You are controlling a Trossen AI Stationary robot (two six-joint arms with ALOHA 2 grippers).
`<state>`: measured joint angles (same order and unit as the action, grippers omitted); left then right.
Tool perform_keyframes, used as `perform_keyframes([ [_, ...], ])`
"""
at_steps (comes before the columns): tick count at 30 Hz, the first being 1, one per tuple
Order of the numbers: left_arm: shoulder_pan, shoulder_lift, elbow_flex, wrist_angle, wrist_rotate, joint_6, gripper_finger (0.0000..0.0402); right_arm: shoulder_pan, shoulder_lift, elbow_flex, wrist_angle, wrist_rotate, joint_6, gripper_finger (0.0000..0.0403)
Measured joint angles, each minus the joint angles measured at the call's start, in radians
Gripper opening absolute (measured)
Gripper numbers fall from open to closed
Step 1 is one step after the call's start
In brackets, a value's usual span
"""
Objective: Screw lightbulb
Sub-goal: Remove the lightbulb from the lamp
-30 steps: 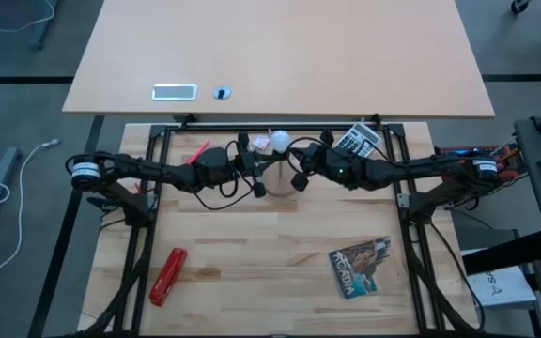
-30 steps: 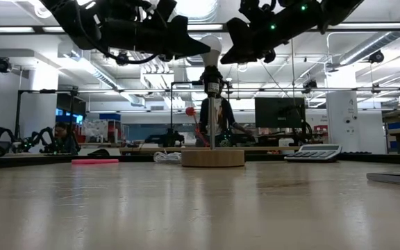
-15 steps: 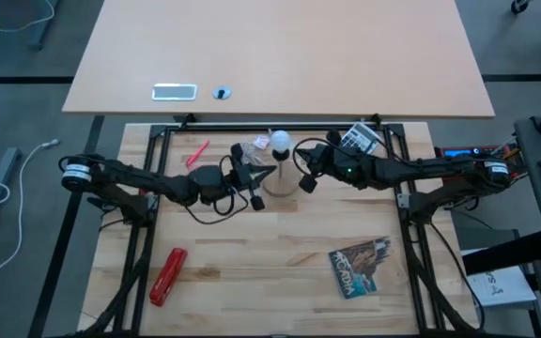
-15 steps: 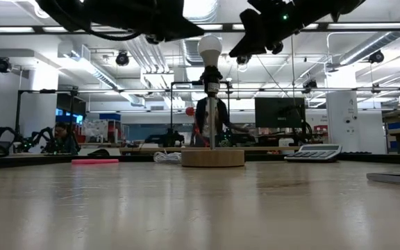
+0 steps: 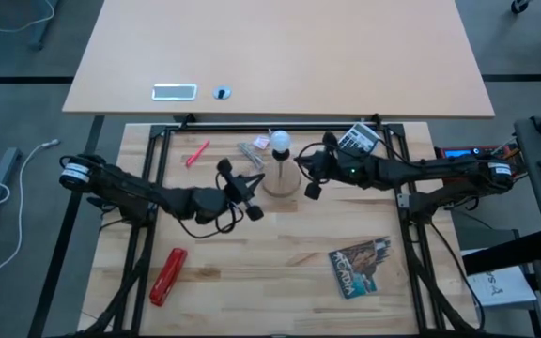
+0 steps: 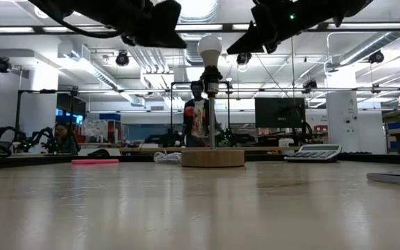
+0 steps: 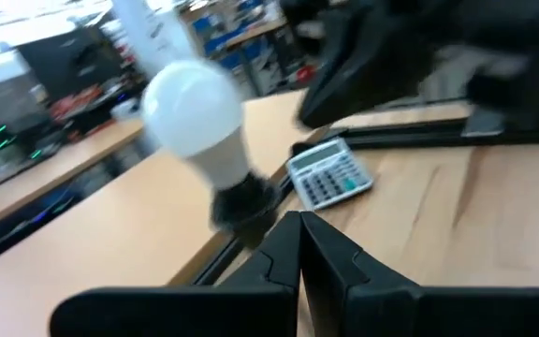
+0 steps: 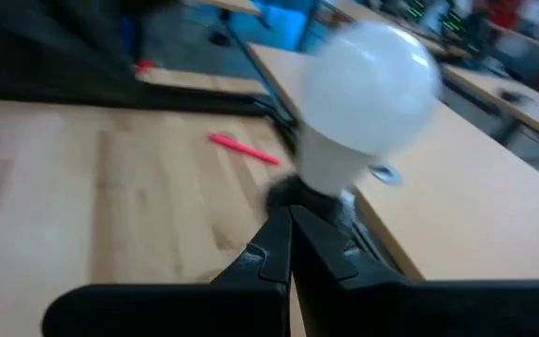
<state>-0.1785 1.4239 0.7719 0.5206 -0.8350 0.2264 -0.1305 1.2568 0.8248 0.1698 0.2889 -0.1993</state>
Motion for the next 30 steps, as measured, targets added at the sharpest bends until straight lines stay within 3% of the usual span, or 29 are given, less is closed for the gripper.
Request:
perform_keyframes([
  [3, -0.011, 0.000, 0.000, -0.055, -0.077, -0.057, 0.0000, -0.011, 0.002, -0.024, 0.057, -0.076, -0.038, 0.0000],
  [10, -0.054, 0.000, -0.001, -0.146, -0.178, -0.144, 0.0000, -0.061, -0.022, -0.081, 0.086, -0.099, -0.063, 0.0000],
  [12, -0.068, 0.000, -0.002, -0.195, -0.248, -0.175, 0.0000, -0.077, -0.029, -0.111, 0.127, -0.159, -0.064, 0.0000],
  [15, -0.077, 0.000, -0.003, -0.247, -0.272, -0.228, 0.0000, -0.112, -0.035, -0.177, 0.261, -0.344, -0.073, 0.0000],
  [17, -0.078, 0.000, -0.009, -0.266, -0.259, -0.260, 0.0000, -0.130, -0.032, -0.218, 0.370, -0.400, -0.056, 0.0000],
  [23, -0.078, 0.000, -0.060, -0.267, -0.241, -0.319, 0.0000, -0.151, -0.031, -0.275, 0.427, -0.344, -0.063, 0.0000],
  [30, -0.072, 0.003, -0.111, -0.169, -0.024, -0.314, 0.0000, -0.152, -0.032, -0.276, 0.424, -0.341, -0.063, 0.0000],
])
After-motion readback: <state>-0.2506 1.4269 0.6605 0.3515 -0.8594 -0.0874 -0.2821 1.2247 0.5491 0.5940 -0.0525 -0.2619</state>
